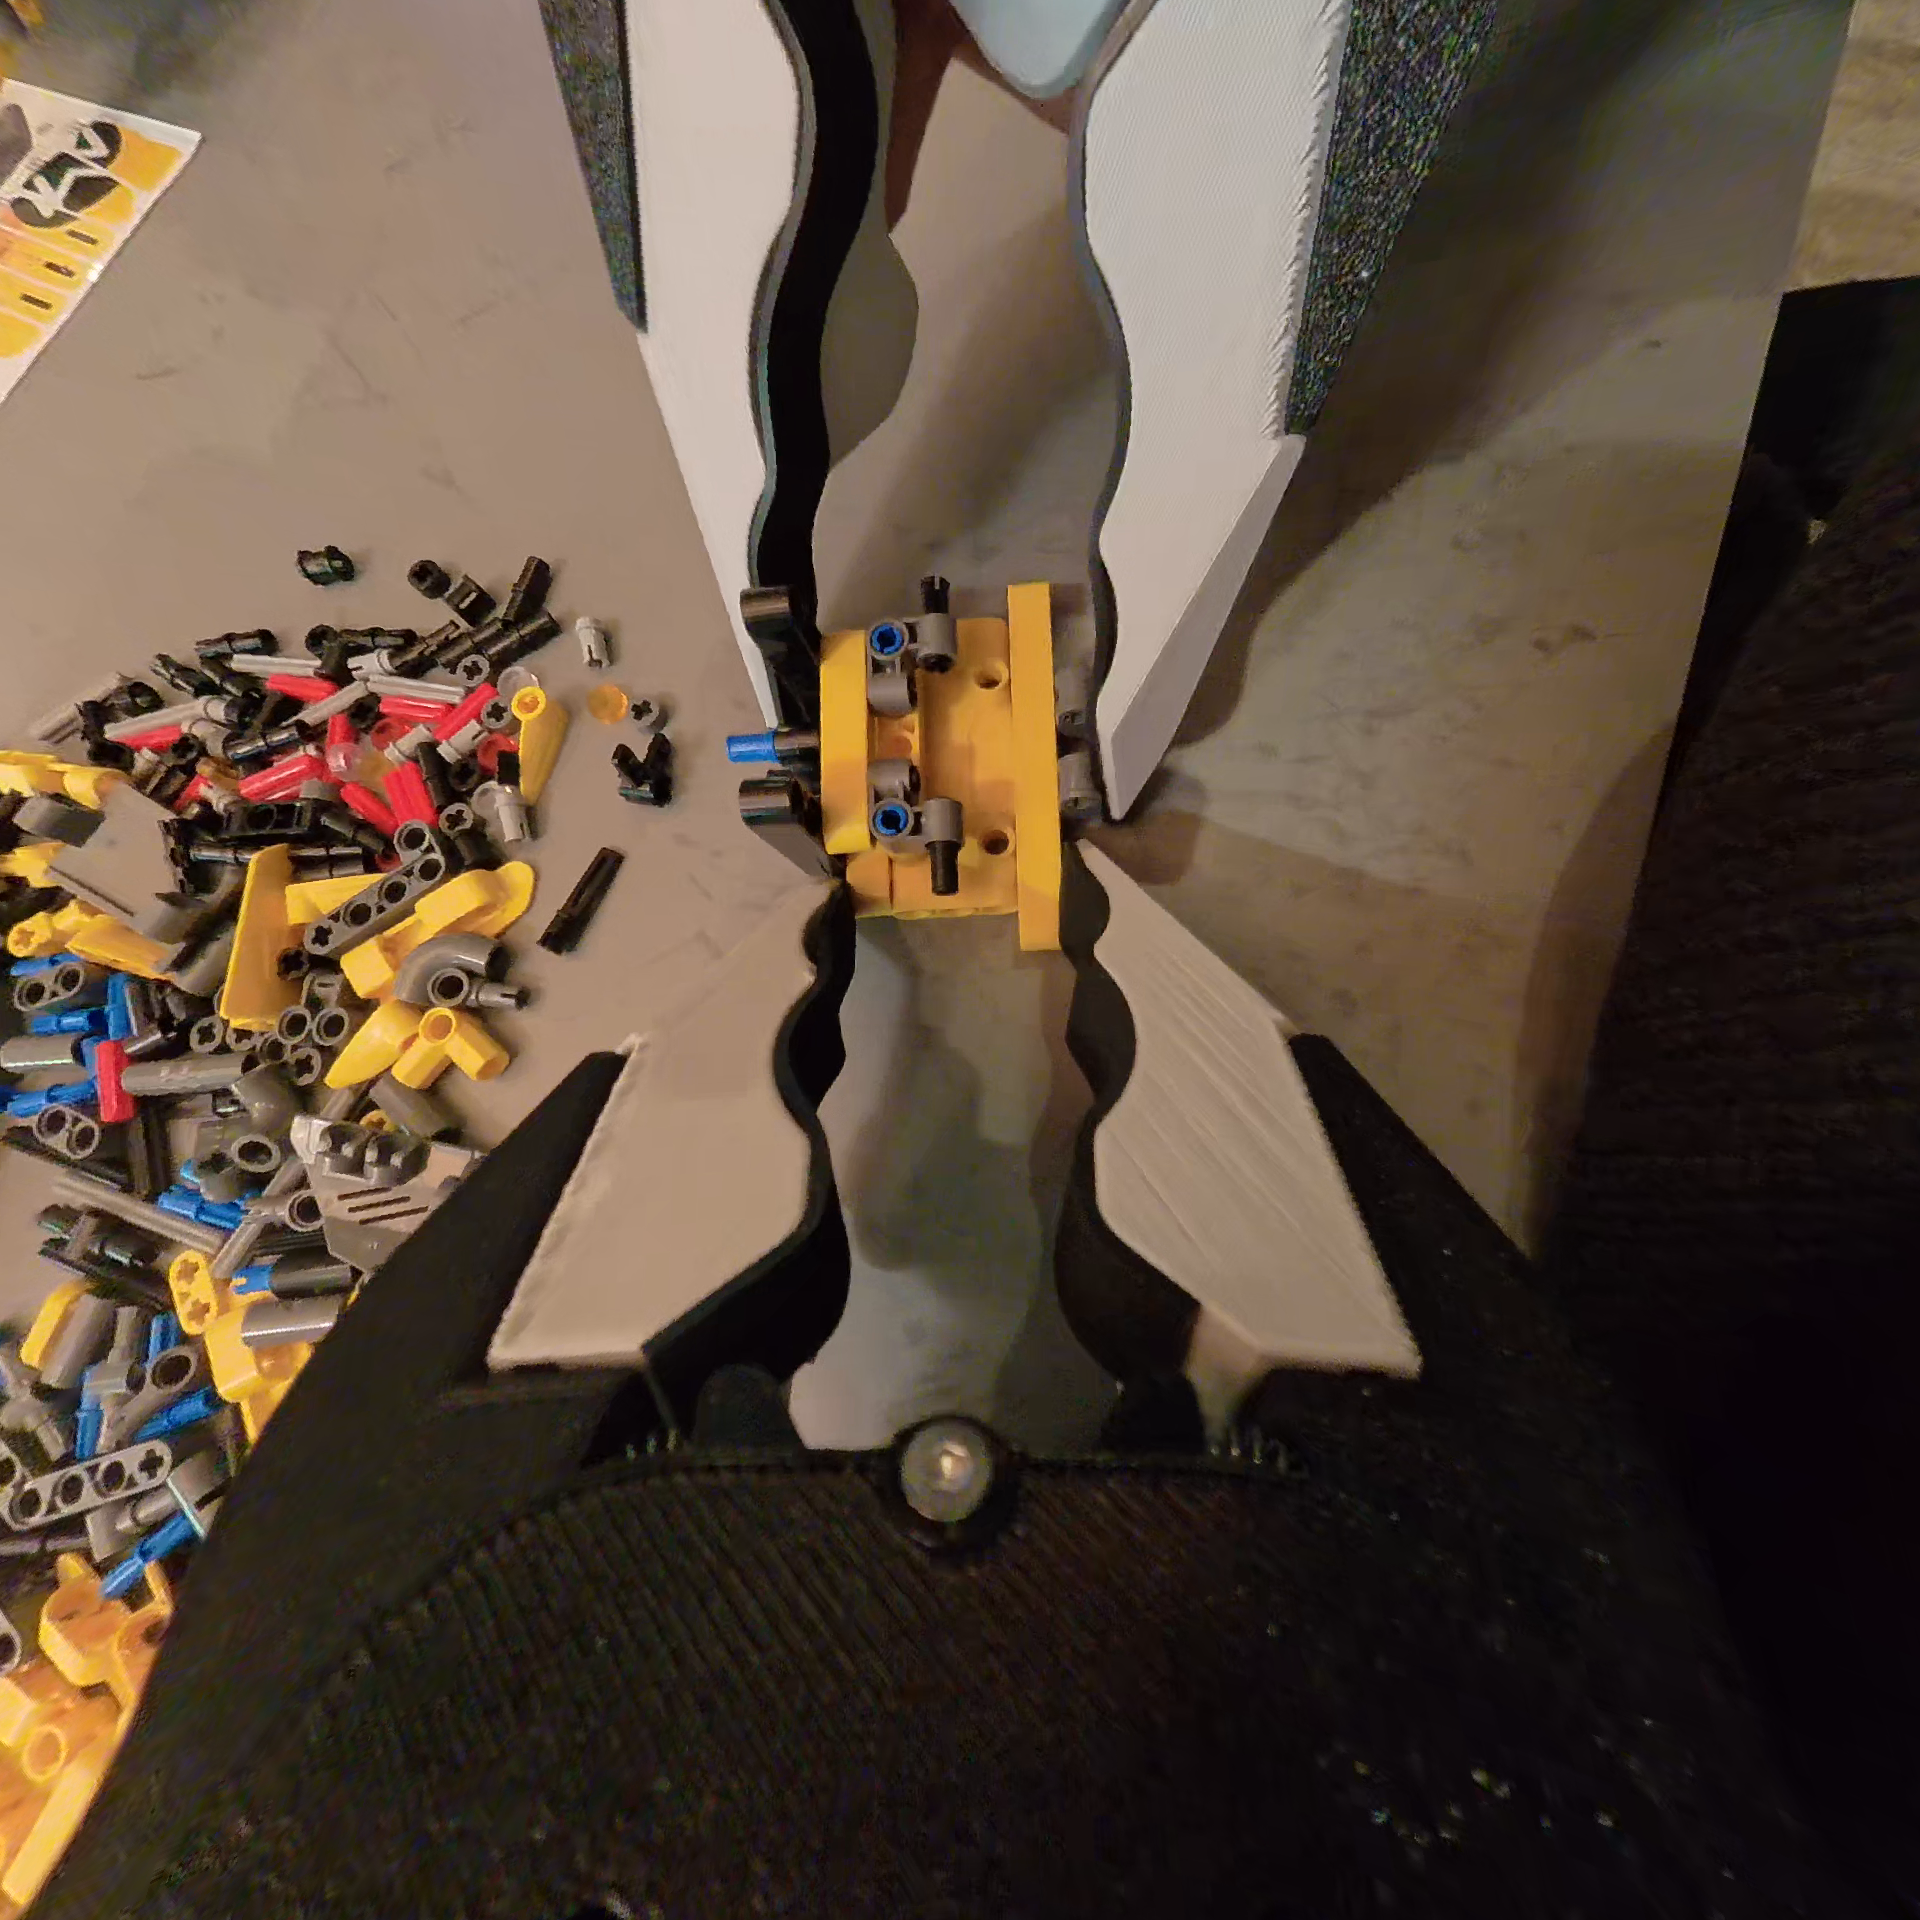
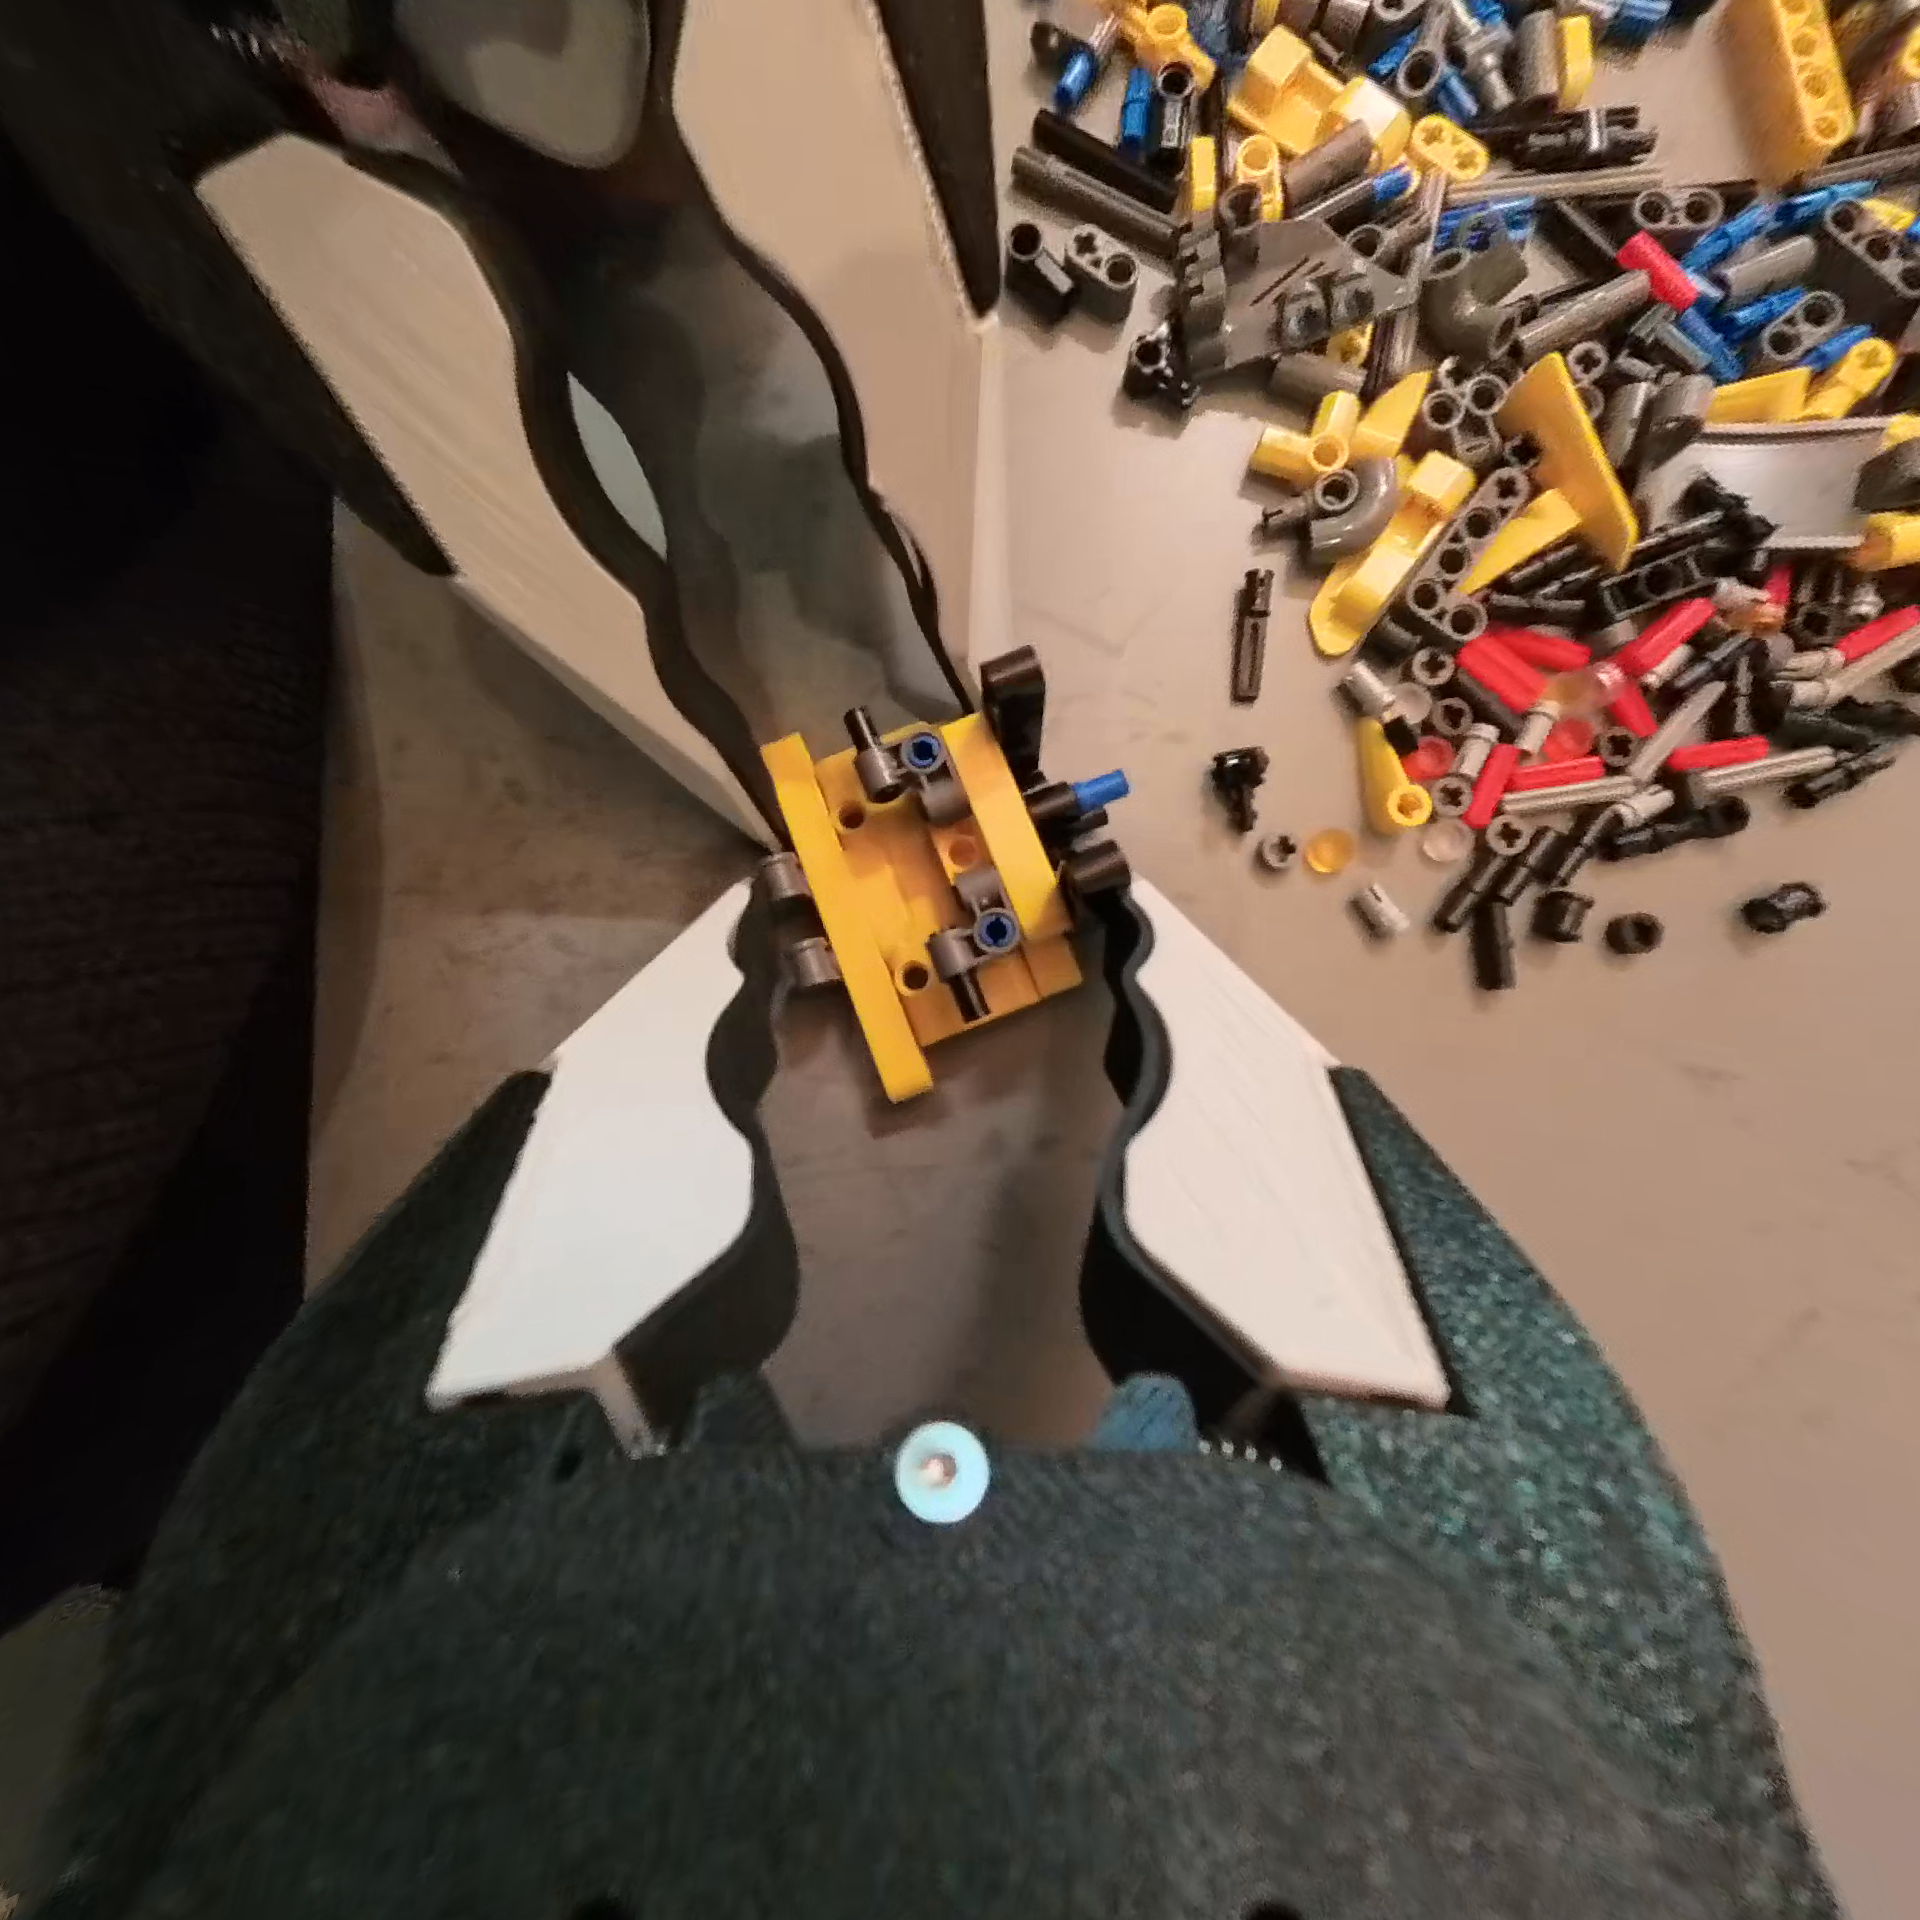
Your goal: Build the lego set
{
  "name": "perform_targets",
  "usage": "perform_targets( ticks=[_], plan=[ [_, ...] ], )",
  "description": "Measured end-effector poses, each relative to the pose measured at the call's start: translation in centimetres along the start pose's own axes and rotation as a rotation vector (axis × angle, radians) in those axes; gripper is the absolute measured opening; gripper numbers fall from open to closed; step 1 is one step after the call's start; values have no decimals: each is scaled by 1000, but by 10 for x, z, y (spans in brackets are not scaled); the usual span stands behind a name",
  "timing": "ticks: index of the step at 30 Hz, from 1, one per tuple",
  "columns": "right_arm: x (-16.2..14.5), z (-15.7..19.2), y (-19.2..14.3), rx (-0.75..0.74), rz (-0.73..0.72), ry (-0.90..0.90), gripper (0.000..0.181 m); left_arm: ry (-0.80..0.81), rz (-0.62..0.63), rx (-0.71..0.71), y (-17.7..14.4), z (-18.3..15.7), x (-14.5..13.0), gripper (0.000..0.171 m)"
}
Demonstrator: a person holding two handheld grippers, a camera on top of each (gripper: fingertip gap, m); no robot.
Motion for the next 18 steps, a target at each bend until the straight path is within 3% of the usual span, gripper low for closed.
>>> perform_targets(
  ticks=[10, 13, 18],
  plan=[
    [-5, 5, -1, -61, -142, 54, 68, -22, -5, -32, -1, 1, -1, 39],
    [-9, 9, -4, -43, -173, 55, 80, -29, -6, -46, 0, 2, 0, 39],
    [-19, -8, -22, -70, -251, 60, 84, -19, -4, -74, 1, 5, 1, 40]
  ],
)
Point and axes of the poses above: each gripper's, where its closed fingertips meet, y out along the fingers, x out of its top, z = x × y across the jaws, the point moved 4 cm from there along -y, back along the fingers, and after that the axes turned 14 degrees about -x, right-handed, at the moved point
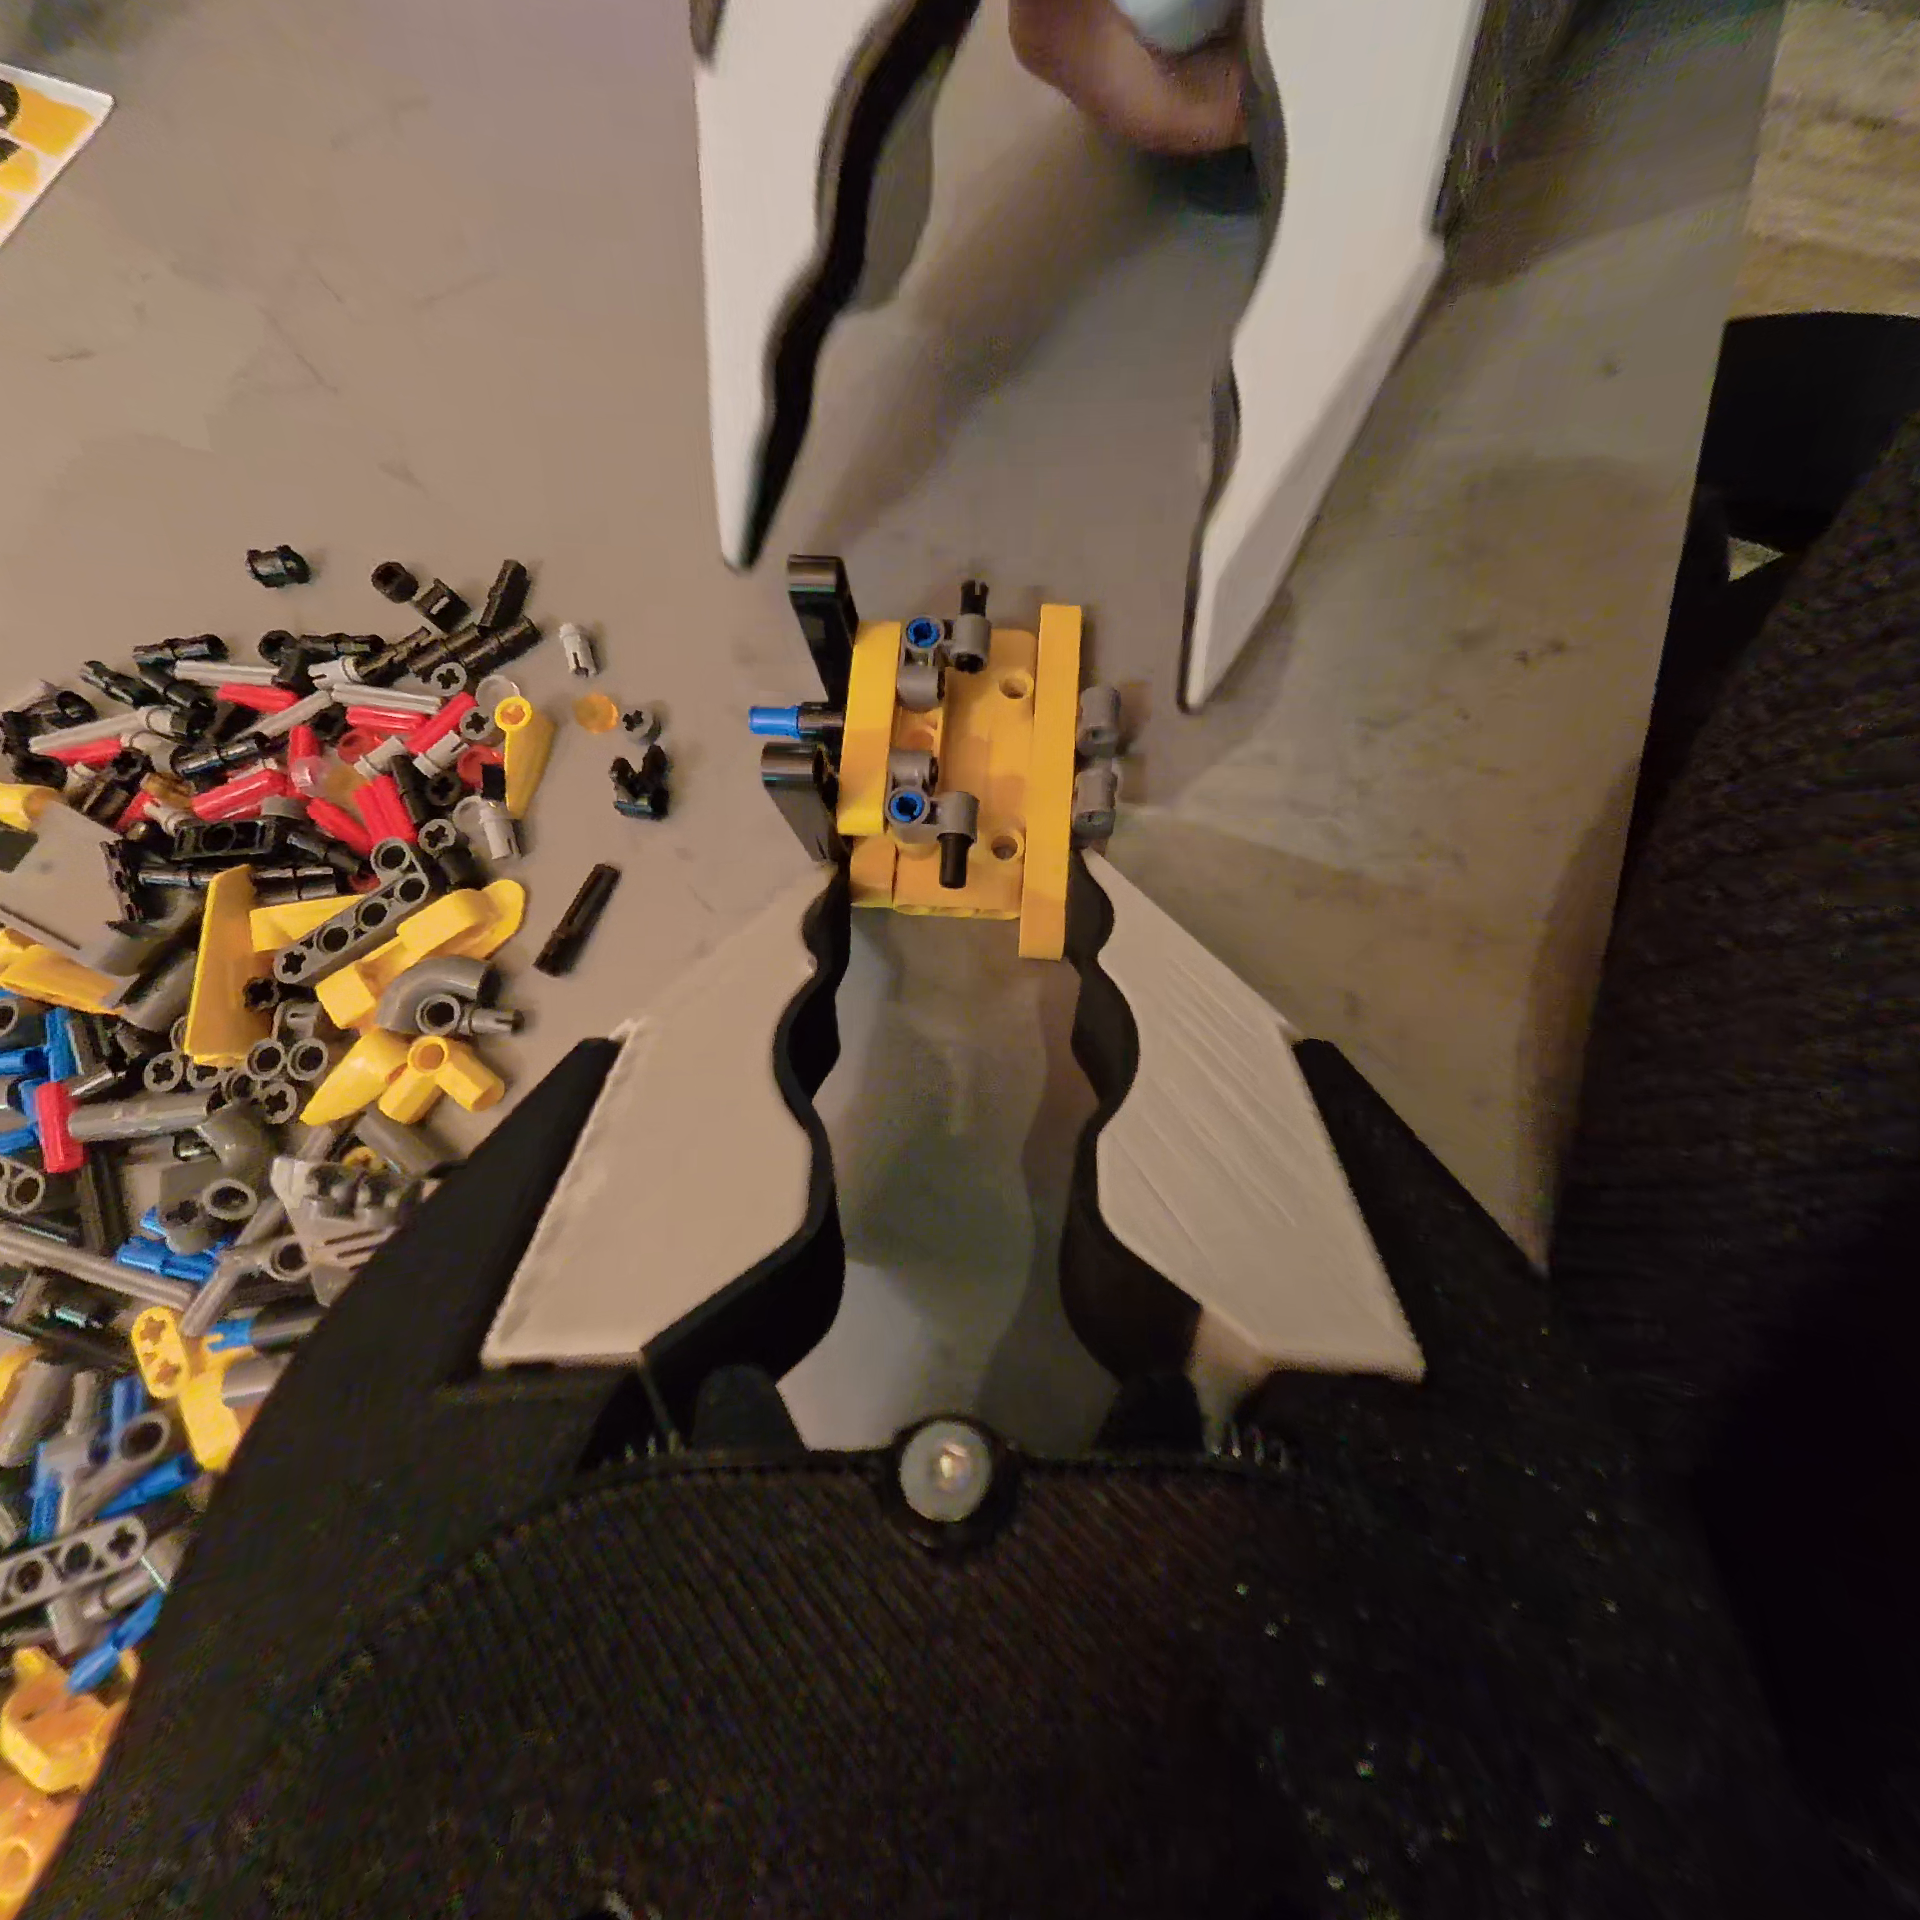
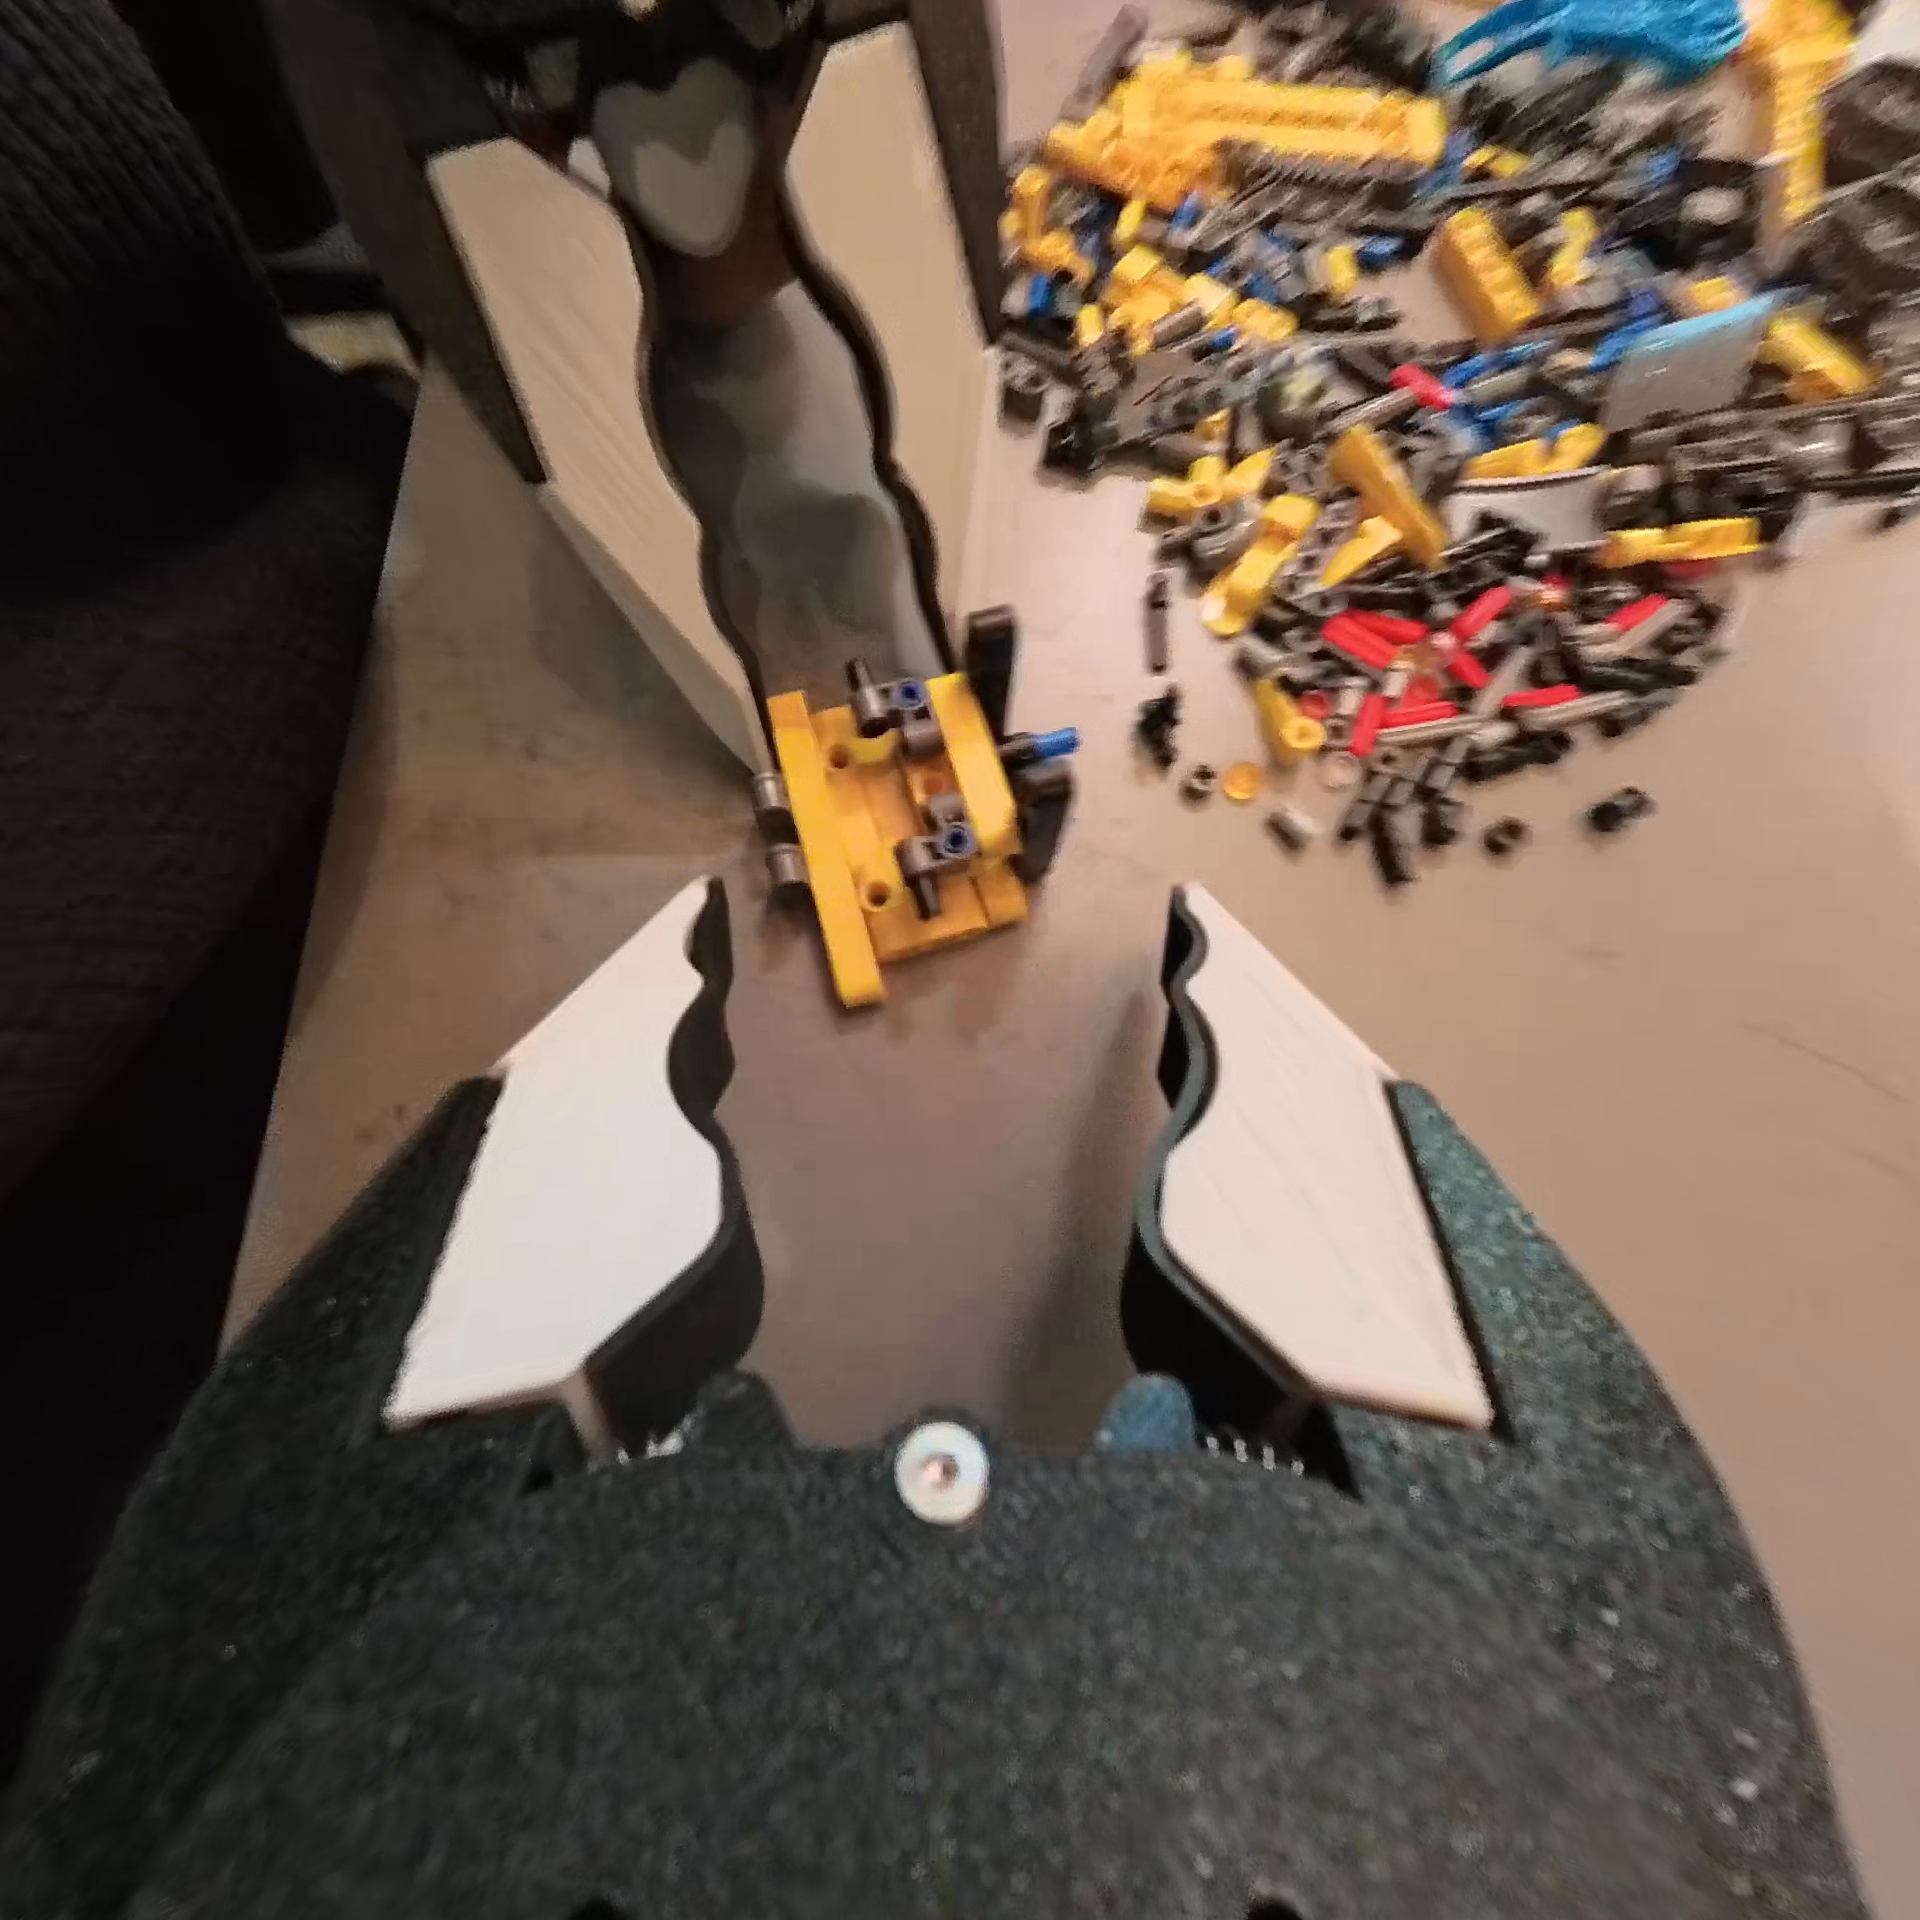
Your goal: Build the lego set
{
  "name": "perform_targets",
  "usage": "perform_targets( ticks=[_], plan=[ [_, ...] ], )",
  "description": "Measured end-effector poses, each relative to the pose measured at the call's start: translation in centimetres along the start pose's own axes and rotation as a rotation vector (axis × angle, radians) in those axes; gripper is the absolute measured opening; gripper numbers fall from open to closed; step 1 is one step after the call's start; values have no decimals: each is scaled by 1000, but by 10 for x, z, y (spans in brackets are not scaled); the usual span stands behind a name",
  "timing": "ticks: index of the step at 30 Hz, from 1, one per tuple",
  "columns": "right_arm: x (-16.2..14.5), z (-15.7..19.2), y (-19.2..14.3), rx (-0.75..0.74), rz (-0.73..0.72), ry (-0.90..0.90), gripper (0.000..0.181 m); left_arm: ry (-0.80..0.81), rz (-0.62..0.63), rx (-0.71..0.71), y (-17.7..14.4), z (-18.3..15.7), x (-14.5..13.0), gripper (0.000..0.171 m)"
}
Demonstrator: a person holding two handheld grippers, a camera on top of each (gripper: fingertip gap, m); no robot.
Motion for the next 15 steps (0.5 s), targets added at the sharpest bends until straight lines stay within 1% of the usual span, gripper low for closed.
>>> perform_targets(
  ticks=[3, 4, 5, 6, 10, 11, 13, 14, 15],
  plan=[
    [-1, -37, -17, -69, -122, 120, 85, 3, 8, -5, 2, 7, 3, 41],
    [-1, -51, -21, -92, -145, 176, 87, 5, 10, -2, 3, 11, 5, 40],
    [0, -61, -23, -102, -168, 221, 97, 14, 15, -1, 4, 15, 7, 40],
    [2, -68, -24, -104, -195, 240, 100, 24, 20, -9, 5, 19, 9, 41],
    [15, -88, -28, -152, -316, 201, 99, 49, 62, -33, 10, 31, 17, 48],
    [17, -91, -29, -158, -333, 210, 95, 58, 71, -35, 10, 31, 18, 49],
    [19, -90, -29, -121, -327, 243, 78, 74, 62, -45, 8, 32, 19, 55],
    [20, -90, -28, -114, -326, 243, 70, 69, 38, -67, 7, 31, 20, 57],
    [22, -89, -27, -117, -334, 224, 69, 60, 5, -95, 4, 30, 22, 59]
  ],
)
Point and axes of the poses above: each gripper's, where its closed fingertips meet, y out along the fingers, x out of its top, z = x × y across the jaws, the point moved 4 cm from there along -y, back along the fingers, and after that the axes turned 14 degrees about -x, right-handed, at the moved point
